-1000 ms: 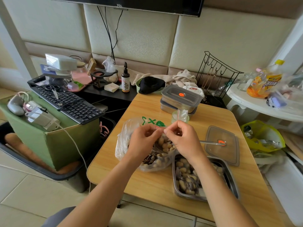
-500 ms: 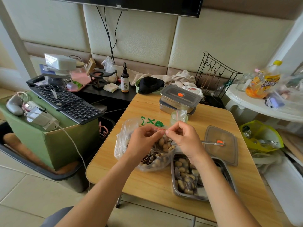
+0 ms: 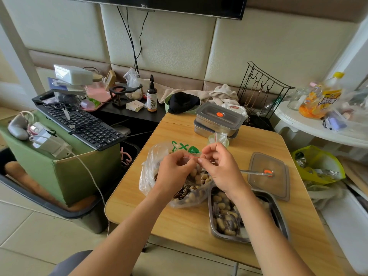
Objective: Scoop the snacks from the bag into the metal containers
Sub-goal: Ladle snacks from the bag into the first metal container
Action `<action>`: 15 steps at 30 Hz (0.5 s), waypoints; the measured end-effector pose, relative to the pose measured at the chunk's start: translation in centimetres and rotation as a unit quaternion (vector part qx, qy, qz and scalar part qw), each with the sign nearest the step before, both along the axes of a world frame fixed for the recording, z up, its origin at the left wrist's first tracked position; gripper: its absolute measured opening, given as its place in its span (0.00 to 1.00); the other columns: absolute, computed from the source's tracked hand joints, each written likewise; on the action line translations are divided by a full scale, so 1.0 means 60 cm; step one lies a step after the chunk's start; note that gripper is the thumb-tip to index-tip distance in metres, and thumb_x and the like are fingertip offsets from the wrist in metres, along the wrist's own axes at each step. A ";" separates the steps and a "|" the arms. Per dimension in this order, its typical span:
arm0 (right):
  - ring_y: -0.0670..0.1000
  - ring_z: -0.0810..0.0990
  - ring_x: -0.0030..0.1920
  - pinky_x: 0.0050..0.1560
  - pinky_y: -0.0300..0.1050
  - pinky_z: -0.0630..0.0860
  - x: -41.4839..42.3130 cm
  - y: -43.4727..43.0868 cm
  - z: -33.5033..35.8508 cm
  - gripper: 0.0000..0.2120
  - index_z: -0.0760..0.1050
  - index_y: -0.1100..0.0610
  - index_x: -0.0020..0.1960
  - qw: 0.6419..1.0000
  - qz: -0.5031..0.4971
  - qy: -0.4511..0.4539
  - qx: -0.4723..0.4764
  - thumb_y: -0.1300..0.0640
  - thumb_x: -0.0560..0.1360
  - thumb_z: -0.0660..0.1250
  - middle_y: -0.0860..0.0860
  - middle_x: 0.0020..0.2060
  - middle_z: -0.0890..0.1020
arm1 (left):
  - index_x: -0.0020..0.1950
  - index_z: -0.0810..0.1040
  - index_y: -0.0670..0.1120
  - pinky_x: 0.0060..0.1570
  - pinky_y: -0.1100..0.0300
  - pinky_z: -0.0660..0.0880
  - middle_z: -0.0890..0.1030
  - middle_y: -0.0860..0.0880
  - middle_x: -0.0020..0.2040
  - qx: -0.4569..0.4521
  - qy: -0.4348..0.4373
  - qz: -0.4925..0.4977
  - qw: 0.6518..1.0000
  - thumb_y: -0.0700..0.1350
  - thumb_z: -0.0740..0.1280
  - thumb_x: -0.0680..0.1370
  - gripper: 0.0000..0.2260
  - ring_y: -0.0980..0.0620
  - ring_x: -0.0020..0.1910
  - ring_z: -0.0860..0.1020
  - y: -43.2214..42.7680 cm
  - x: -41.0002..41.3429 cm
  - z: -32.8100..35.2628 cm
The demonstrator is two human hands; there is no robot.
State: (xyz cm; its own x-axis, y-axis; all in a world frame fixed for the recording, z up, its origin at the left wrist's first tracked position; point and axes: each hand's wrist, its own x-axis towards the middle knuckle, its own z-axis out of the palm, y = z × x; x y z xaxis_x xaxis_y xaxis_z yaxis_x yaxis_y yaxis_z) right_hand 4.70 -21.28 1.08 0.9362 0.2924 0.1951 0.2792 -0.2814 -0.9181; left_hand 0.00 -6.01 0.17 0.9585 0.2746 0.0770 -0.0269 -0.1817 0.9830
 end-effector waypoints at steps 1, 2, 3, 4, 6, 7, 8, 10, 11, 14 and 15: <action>0.48 0.83 0.48 0.54 0.50 0.81 0.000 0.000 0.000 0.09 0.75 0.52 0.54 1.000 0.000 -0.012 -0.015 0.59 0.78 0.73 0.50 0.44 0.84 | 0.50 0.84 0.44 0.42 0.53 0.85 0.86 0.49 0.39 -0.001 -0.002 -0.002 1.000 0.44 0.71 0.81 0.04 0.52 0.39 0.85 0.000 -0.001 0.001; 0.47 0.83 0.48 0.53 0.46 0.81 0.000 0.001 0.002 0.09 0.75 0.53 0.54 0.999 -0.002 -0.025 -0.030 0.58 0.78 0.73 0.49 0.44 0.84 | 0.50 0.84 0.44 0.40 0.56 0.85 0.86 0.49 0.39 -0.004 -0.004 -0.006 1.000 0.43 0.70 0.81 0.04 0.53 0.38 0.85 0.000 -0.002 0.001; 0.44 0.83 0.47 0.52 0.42 0.80 -0.001 0.001 0.003 0.09 0.75 0.53 0.54 0.998 -0.008 -0.038 -0.043 0.58 0.78 0.74 0.49 0.44 0.84 | 0.51 0.84 0.43 0.39 0.57 0.84 0.86 0.49 0.38 -0.007 -0.005 -0.007 1.000 0.43 0.70 0.81 0.04 0.53 0.37 0.85 0.000 -0.002 0.001; 0.43 0.83 0.47 0.51 0.39 0.80 -0.003 0.001 0.005 0.09 0.75 0.53 0.54 0.997 -0.016 -0.048 -0.051 0.57 0.78 0.74 0.48 0.44 0.84 | 0.51 0.84 0.44 0.40 0.56 0.85 0.86 0.48 0.39 -0.009 -0.008 -0.006 1.000 0.44 0.70 0.81 0.05 0.53 0.38 0.86 0.001 -0.002 0.000; 0.42 0.83 0.47 0.49 0.38 0.80 -0.004 0.001 0.008 0.10 0.75 0.52 0.54 0.997 -0.035 -0.049 -0.038 0.55 0.78 0.74 0.48 0.44 0.85 | 0.52 0.86 0.46 0.45 0.52 0.85 0.87 0.49 0.41 -0.012 -0.013 -0.004 1.000 0.47 0.71 0.81 0.06 0.51 0.42 0.86 0.004 0.001 -0.002; 0.42 0.84 0.47 0.50 0.39 0.80 -0.003 0.001 0.009 0.09 0.76 0.51 0.55 0.998 -0.043 -0.038 -0.021 0.54 0.78 0.75 0.47 0.44 0.85 | 0.53 0.86 0.47 0.47 0.50 0.85 0.87 0.49 0.42 -0.021 -0.015 -0.005 1.000 0.49 0.71 0.81 0.07 0.50 0.43 0.87 0.006 0.002 -0.002; 0.43 0.84 0.48 0.51 0.42 0.81 -0.003 0.000 0.010 0.08 0.78 0.50 0.54 0.999 -0.046 -0.020 -0.001 0.53 0.78 0.75 0.47 0.44 0.86 | 0.53 0.86 0.47 0.48 0.49 0.85 0.87 0.49 0.43 -0.036 -0.015 -0.004 0.999 0.50 0.71 0.81 0.08 0.49 0.44 0.87 0.007 0.002 -0.001; 0.47 0.84 0.49 0.54 0.47 0.82 0.000 -0.002 0.010 0.04 0.82 0.51 0.52 0.998 -0.040 0.021 0.032 0.54 0.78 0.74 0.48 0.45 0.86 | 0.52 0.85 0.46 0.50 0.49 0.84 0.87 0.48 0.43 -0.080 -0.015 0.000 0.997 0.49 0.70 0.82 0.08 0.47 0.46 0.87 0.008 -0.001 0.002; 0.48 0.85 0.50 0.55 0.48 0.82 0.000 -0.003 0.009 0.02 0.84 0.52 0.50 0.998 -0.033 0.036 0.040 0.54 0.78 0.74 0.49 0.45 0.87 | 0.52 0.85 0.46 0.50 0.48 0.84 0.87 0.47 0.43 -0.098 -0.016 -0.001 0.995 0.49 0.70 0.82 0.08 0.46 0.47 0.86 0.007 -0.003 0.004; 0.49 0.84 0.48 0.54 0.47 0.80 -0.003 -0.003 0.009 0.05 0.85 0.54 0.47 0.996 -0.021 0.054 0.060 0.55 0.80 0.72 0.51 0.44 0.87 | 0.53 0.84 0.45 0.53 0.46 0.84 0.87 0.46 0.45 -0.108 -0.021 -0.019 0.994 0.48 0.70 0.82 0.08 0.45 0.48 0.86 0.005 -0.006 0.006; 0.48 0.83 0.47 0.53 0.46 0.79 -0.004 -0.004 0.010 0.05 0.84 0.55 0.46 0.996 -0.017 0.054 0.070 0.56 0.80 0.72 0.52 0.43 0.86 | 0.54 0.85 0.45 0.53 0.47 0.84 0.87 0.45 0.46 -0.111 -0.024 -0.029 0.993 0.48 0.70 0.82 0.08 0.45 0.49 0.86 0.004 -0.007 0.007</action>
